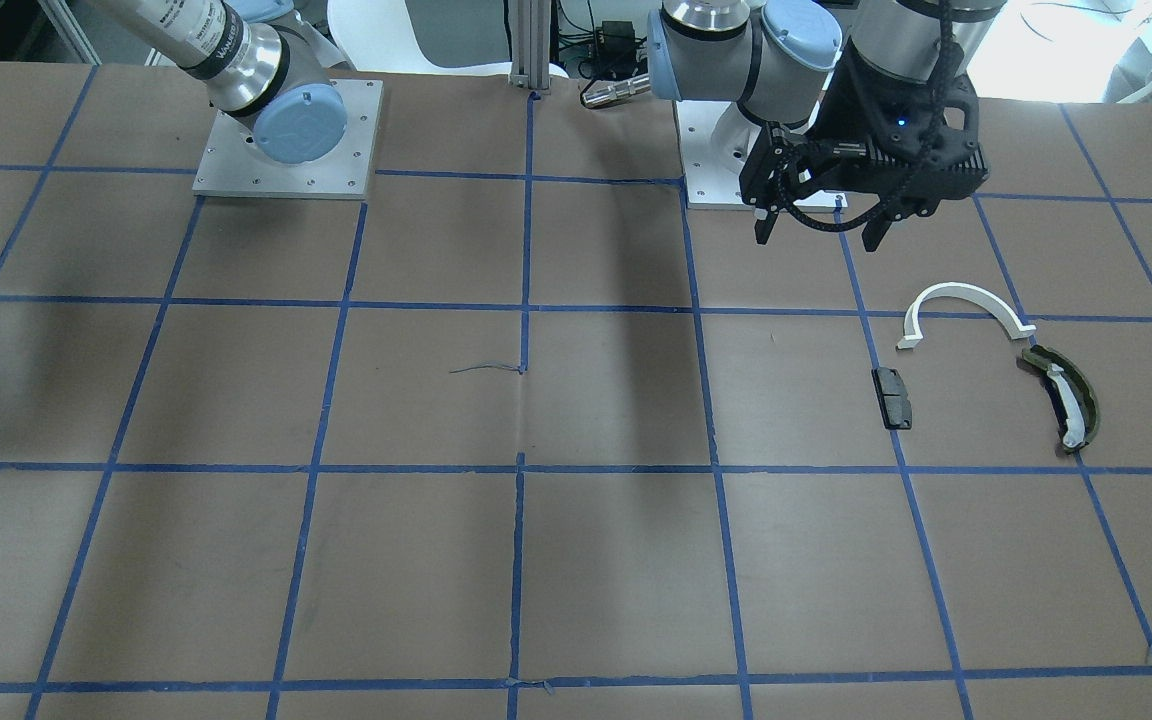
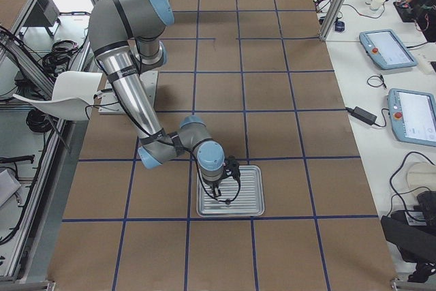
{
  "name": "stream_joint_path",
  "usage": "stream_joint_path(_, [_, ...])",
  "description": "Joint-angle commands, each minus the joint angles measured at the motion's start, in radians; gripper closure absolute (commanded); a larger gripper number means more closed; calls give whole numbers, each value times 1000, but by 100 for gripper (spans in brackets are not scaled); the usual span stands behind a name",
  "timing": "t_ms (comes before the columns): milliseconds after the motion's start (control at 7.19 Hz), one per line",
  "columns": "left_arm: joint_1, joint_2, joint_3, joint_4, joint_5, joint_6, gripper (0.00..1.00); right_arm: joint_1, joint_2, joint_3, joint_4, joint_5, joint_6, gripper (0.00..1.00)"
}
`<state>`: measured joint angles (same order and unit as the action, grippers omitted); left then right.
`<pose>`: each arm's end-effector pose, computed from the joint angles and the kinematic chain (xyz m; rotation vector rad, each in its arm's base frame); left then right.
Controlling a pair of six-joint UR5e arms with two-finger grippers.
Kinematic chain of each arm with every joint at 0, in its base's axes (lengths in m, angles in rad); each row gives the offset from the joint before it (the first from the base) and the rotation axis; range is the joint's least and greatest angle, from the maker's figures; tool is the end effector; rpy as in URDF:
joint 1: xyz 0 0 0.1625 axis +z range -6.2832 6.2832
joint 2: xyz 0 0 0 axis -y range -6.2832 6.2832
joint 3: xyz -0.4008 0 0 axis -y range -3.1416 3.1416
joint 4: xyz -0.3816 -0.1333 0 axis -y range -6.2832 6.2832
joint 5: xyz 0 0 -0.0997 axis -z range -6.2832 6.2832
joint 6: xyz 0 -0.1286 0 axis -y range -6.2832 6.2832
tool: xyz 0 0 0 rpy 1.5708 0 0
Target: Place bearing gear from tray to pile
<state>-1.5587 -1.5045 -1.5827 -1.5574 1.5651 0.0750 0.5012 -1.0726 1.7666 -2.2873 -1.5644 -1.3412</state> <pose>-0.1284 -0.4643 0.4616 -0.0990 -3.1355 0.1067 -0.4507 -0.3999 0.1442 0.4229 -3.0940 0.0219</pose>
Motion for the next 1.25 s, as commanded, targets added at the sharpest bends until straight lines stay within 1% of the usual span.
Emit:
stream_joint_path(0, [8, 13, -19, 11, 21, 9, 0, 43, -109, -19, 151, -6, 54, 90])
stream_joint_path(139, [31, 7, -7, 11, 76, -9, 0, 95, -218, -33, 314, -22, 162, 90])
stream_joint_path(278, [49, -5, 3, 13, 38, -9, 0, 150, -318, -35, 441, -20, 247, 93])
stream_joint_path(417, [49, -5, 3, 11, 36, -7, 0, 222, -411, -33, 539, -17, 357, 93])
stream_joint_path(557, [46, 3, -11, 16, 39, 6, 0, 309, -485, -35, 654, -10, 537, 93])
stream_joint_path(696, [43, 7, -17, 16, 42, -1, 0, 409, -539, -35, 720, 1, 723, 93])
stream_joint_path(835, [48, 7, -20, 16, 38, 2, 0, 506, -565, -32, 727, 1, 840, 93])
stream_joint_path(974, [48, 7, -20, 16, 38, 2, 0, 605, -593, -29, 738, 19, 996, 93])
stream_joint_path(1113, [48, 6, -19, 16, 38, 8, 0, 735, -602, -29, 739, 80, 1204, 93])
